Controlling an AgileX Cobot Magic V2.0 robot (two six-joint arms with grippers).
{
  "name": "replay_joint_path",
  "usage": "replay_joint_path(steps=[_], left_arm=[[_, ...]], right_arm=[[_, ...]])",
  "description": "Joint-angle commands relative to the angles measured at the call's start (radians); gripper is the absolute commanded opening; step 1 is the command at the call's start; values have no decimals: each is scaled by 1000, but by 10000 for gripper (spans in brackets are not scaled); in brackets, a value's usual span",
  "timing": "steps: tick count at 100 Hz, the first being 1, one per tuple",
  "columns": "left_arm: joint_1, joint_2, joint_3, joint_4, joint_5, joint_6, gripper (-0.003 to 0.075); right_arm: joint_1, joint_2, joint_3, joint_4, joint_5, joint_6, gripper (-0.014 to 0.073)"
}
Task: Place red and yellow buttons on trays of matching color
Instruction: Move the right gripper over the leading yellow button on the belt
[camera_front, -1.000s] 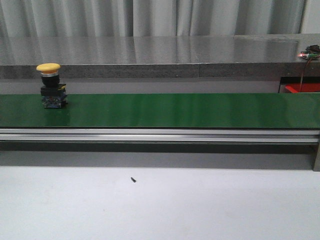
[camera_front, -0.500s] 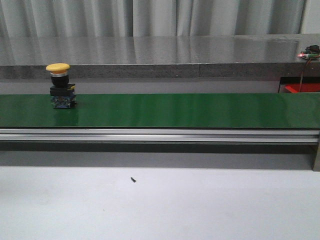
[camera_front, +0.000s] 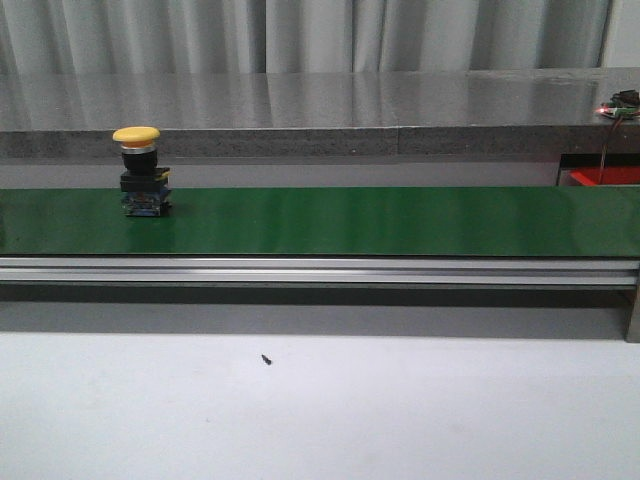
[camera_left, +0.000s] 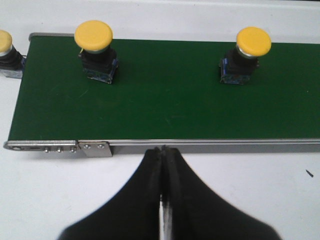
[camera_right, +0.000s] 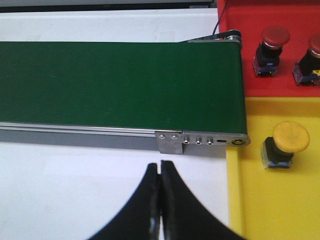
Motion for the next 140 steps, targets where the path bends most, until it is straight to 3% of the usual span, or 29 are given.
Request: replay_joint_path(steps=[1,33,59,119,129,140], left_arm=[[-9,-65,17,-22,-61,2,-20],[-9,-264,152,-23,-91,2,-20],[-9,-315,167,-18,-91,2,-20],[-9,-315,167,-18,-82,2,-20],[-9,-315,167,-18,-82,2,-20],[-9,-315,167,-18,-82,2,-20]], right_arm=[[2,7,-27,11,-65,-6,-67],[3,40,-30,10,-56,-6,-67],[44,82,-61,6,-46,-6,-67],[220,551,-576,1,222,-7,-64],[266,640,-659,0,260,-11,6],[314,732,-746,-1,278,-11,212]])
